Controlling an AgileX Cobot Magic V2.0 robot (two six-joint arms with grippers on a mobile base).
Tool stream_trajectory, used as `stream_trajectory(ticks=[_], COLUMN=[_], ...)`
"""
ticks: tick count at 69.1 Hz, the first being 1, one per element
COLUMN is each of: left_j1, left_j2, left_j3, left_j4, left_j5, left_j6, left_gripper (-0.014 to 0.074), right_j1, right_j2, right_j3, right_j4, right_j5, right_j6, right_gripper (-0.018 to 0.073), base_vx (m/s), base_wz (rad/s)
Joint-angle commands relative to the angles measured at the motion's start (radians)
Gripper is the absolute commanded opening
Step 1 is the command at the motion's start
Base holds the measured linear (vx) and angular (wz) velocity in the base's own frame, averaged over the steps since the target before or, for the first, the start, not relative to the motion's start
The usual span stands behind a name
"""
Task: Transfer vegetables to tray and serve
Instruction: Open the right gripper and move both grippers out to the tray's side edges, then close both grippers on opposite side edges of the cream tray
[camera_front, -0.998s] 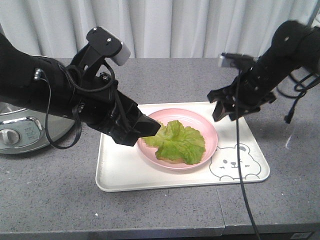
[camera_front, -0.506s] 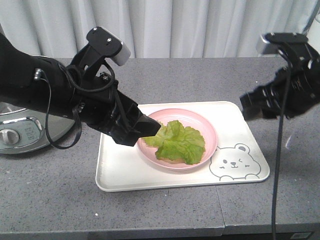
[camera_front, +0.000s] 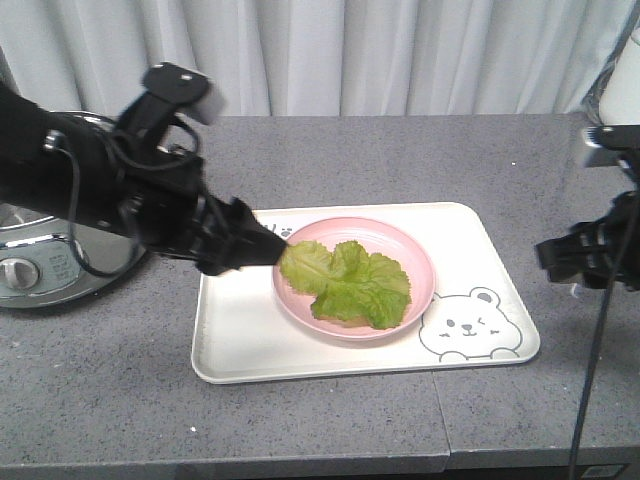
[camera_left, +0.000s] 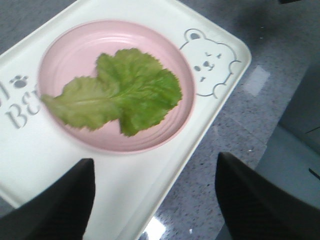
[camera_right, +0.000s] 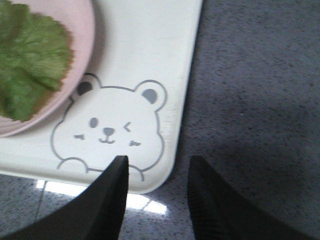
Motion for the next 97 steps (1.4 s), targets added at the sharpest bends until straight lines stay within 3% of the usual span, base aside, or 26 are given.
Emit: stream_trajectory(ticks=[1,6,14,32,42,55,72,90,97], left_j1=[0.077,0.132,0.169,0.169,0.168,0.168,0.168,0.111,0.085], left_j2=[-0.030,-0.030,-0.031,-0.036,-0.021,0.005,0.047,0.067,0.067], left_j3=[-0.030,-0.022,0.063,0.292,0.308,0.308,0.308,0.308,0.308], left_j4=[-0.033,-0.033,-0.041,-0.095,-0.095,-0.102,-0.103,-0.080,0.018], left_j5=[0.021,0.044,0.035,-0.164,-0.167,-0.167,-0.172,-0.222,-0.229], left_j6=[-0.032,-0.050,-0.079,-0.081,-0.153,-0.156,-0.194,-0.223,-0.309], left_gripper=[0.0481,0.0481,0.0481,0.0481,0.0481,0.0481,0.0439,0.0387,0.0387], right_j1=[-0.093,-0.139,-0.147,-0.141,-0.137,-0.074,-0.043,-0.027,-0.007], right_j2=[0.005,0.038,0.096,0.201,0.239,0.288,0.309,0.345,0.346], right_j3=[-0.023,-0.030,-0.084,-0.194,-0.198,-0.240,-0.252,-0.251,-0.251], right_j4=[0.088,0.140,0.123,0.127,0.132,0.115,0.053,0.053,0.044], right_j5=[-0.001,0.030,0.098,0.209,0.204,0.209,0.197,0.207,0.205], right_j6=[-0.082,-0.147,-0.157,-0.174,-0.196,-0.233,-0.174,-0.176,-0.179], right_gripper=[0.0276,0.0276,0.0276,0.0276,0.0276,0.0276,0.0276,0.0276,0.0276], base_vx=[0.00,0.00,0.00,0.00,0.00,0.00,0.00,0.00,0.00], base_wz=[0.00,0.00,0.00,0.00,0.00,0.00,0.00,0.00,0.00])
